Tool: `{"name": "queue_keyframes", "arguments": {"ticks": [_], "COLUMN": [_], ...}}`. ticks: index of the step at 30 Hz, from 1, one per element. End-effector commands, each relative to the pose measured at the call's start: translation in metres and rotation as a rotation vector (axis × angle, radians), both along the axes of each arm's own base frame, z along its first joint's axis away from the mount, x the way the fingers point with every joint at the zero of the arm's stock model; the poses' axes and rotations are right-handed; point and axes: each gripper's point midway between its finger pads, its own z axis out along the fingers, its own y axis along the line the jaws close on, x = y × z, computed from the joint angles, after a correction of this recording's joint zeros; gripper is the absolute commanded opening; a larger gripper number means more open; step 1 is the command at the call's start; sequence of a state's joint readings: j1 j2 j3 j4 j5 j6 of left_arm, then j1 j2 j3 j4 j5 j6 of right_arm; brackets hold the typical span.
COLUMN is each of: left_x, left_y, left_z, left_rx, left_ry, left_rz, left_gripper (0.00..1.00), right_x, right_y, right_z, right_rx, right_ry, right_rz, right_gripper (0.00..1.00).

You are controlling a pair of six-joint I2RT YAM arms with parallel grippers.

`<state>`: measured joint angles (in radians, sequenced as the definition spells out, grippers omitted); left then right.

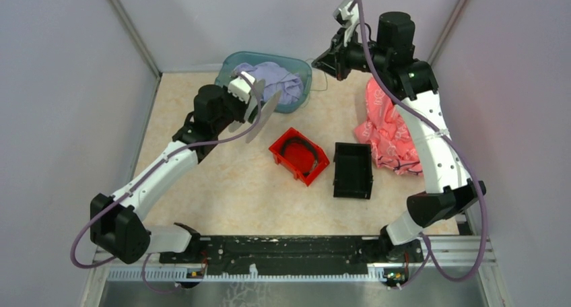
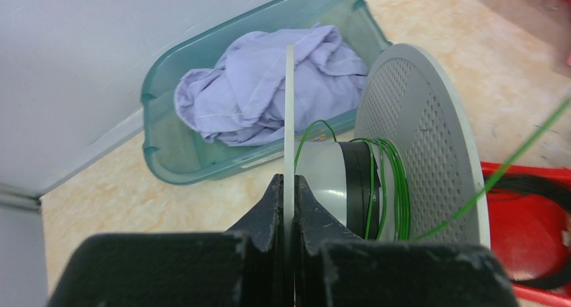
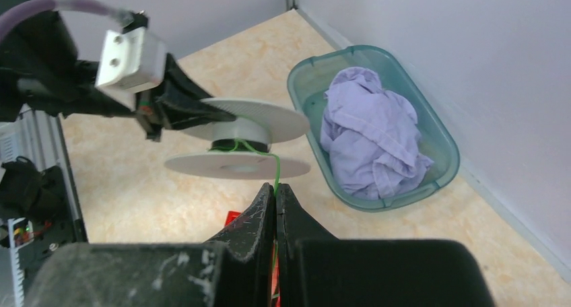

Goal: Wrap the cables
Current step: Wrap the cable around the cable reel.

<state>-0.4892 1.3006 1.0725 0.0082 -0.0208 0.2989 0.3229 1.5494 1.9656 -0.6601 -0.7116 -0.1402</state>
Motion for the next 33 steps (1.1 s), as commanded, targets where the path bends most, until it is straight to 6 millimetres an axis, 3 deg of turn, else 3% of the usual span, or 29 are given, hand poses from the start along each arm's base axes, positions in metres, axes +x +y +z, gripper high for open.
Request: {"name": "queue_keyframes", "arguments": {"ticks": [1, 8, 15, 22, 33], "left_x": [-0.026, -0.041, -0.054, -0.055, -0.030], "left_y": [-0.026, -0.037, -0.048, -0.054, -0.039], "left_z": [0.023, 0.035, 0.053, 0.084, 0.132], "left_rx": [-0.024, -0.082, -0.143, -0.266, -0.499], "left_ry": [-0.022, 0.024, 0.058, 0.080, 0.095], "left_rz": [-0.201, -0.274, -0.351, -0.366, -0.210], "left_gripper": [0.00, 0.00, 0.00, 0.00, 0.00], "right_x": [0.027, 0.068, 0.088, 0.082, 0.061], "right_y": [-0.014, -0.045, -0.068, -0.066, -0.055], "right_z": [0.023, -0.019, -0.066, -0.123, -0.171], "right_rx": [0.043, 0.010, -0.037, -0.066, -0.044], "right_ry": [-0.087, -0.041, 0.007, 0.095, 0.195], "right_rz": [-0.070, -0.171, -0.230, -0.191, -0.123], "right_gripper": [0.00, 0.00, 0.00, 0.00, 0.00]}}
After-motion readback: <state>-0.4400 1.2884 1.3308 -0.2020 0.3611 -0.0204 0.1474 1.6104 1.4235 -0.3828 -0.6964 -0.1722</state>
